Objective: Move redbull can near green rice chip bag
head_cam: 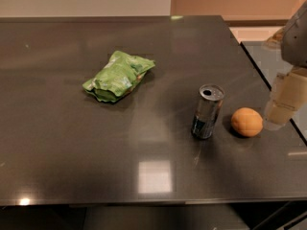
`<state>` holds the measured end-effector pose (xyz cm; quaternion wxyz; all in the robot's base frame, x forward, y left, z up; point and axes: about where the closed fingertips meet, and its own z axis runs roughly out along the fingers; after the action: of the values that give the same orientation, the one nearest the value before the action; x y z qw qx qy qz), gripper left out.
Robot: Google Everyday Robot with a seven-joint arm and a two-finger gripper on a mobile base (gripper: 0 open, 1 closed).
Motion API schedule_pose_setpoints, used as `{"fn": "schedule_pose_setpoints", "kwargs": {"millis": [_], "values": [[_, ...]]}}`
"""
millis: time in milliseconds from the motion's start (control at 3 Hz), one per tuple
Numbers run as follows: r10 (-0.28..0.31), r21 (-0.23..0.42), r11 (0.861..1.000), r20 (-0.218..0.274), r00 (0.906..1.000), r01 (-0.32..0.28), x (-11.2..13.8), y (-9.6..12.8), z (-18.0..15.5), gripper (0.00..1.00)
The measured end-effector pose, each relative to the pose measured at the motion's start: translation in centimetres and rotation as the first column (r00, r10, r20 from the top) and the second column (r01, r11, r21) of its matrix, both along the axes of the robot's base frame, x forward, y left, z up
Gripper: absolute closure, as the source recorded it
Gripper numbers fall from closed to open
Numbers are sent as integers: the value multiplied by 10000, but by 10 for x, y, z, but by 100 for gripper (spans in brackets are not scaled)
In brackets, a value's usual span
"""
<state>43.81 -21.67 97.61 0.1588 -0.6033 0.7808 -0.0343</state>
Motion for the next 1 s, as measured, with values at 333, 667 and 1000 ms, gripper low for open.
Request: {"fn": "schedule_pose_setpoints", "kwargs": {"millis": [333,667,1000], "values": [[0,0,10000,0,10000,0,0,0,0,0],[75,164,9998,79,9999,-76,1,4,0,0],[299,607,9977,49,9995,-302,3,14,-8,0]]}}
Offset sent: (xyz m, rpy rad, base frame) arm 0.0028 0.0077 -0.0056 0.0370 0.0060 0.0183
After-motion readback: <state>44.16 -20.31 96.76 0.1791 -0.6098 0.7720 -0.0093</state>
